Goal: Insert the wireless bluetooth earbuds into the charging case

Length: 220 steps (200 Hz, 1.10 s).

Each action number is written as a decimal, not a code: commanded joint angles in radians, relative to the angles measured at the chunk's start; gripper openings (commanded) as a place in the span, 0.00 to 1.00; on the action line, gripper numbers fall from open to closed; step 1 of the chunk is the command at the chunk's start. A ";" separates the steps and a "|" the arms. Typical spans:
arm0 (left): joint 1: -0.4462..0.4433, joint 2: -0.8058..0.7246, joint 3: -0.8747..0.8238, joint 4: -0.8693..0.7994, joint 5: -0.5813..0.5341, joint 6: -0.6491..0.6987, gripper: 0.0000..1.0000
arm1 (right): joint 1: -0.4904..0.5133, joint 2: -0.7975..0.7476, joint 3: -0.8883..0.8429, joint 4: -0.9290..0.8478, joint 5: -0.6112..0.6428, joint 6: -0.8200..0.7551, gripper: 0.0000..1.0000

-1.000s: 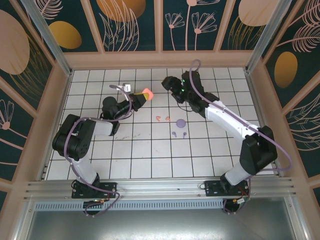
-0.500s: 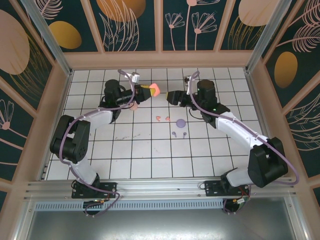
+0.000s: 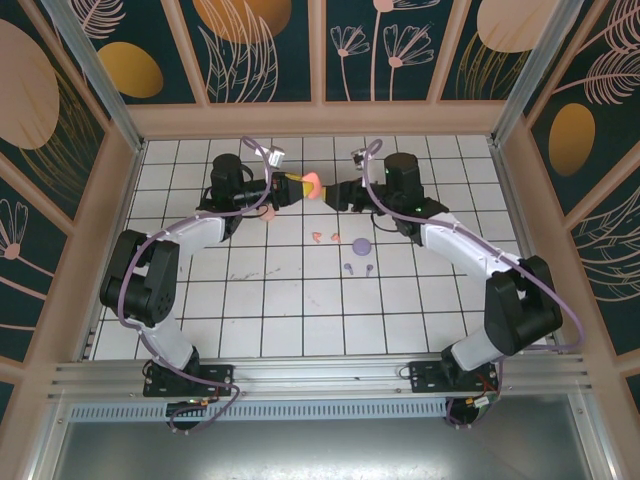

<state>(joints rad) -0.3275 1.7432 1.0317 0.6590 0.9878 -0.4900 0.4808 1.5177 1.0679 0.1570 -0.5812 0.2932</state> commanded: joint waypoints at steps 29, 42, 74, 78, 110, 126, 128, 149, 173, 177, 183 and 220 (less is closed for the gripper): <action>0.003 -0.061 0.034 -0.013 0.028 0.024 0.00 | 0.018 0.072 0.084 0.037 -0.043 -0.017 0.61; 0.003 -0.065 0.034 -0.016 0.028 0.024 0.00 | 0.019 0.088 0.090 0.033 -0.043 -0.017 0.60; 0.002 -0.076 0.033 -0.024 0.037 0.026 0.00 | 0.010 0.116 0.083 0.033 -0.020 -0.015 0.56; 0.001 -0.078 0.033 -0.026 0.038 0.028 0.00 | 0.007 0.119 0.080 0.036 -0.018 -0.013 0.56; -0.002 -0.092 0.025 -0.041 0.055 0.036 0.00 | -0.036 0.147 0.062 0.098 -0.005 0.053 0.52; -0.004 -0.098 0.018 -0.052 0.060 0.043 0.00 | -0.059 0.160 0.060 0.144 -0.019 0.100 0.51; -0.005 -0.099 0.016 -0.053 0.060 0.044 0.00 | -0.062 0.162 0.061 0.147 -0.020 0.105 0.51; -0.007 -0.106 0.001 -0.053 0.057 0.048 0.00 | -0.088 0.177 0.068 0.164 -0.028 0.142 0.50; -0.009 -0.113 -0.010 -0.051 0.049 0.051 0.00 | -0.100 0.159 0.058 0.146 -0.026 0.139 0.49; -0.010 -0.114 -0.012 -0.050 0.048 0.053 0.00 | -0.101 0.150 0.051 0.142 -0.027 0.136 0.49; -0.010 -0.114 -0.011 -0.049 0.047 0.053 0.00 | -0.101 0.135 0.042 0.137 -0.032 0.130 0.49; -0.010 -0.111 -0.005 -0.044 0.062 0.048 0.00 | -0.102 0.023 -0.040 0.151 -0.130 0.100 0.49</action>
<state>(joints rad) -0.3351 1.6512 1.0321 0.5941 1.0149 -0.4599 0.3794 1.6382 1.0714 0.2623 -0.6197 0.4091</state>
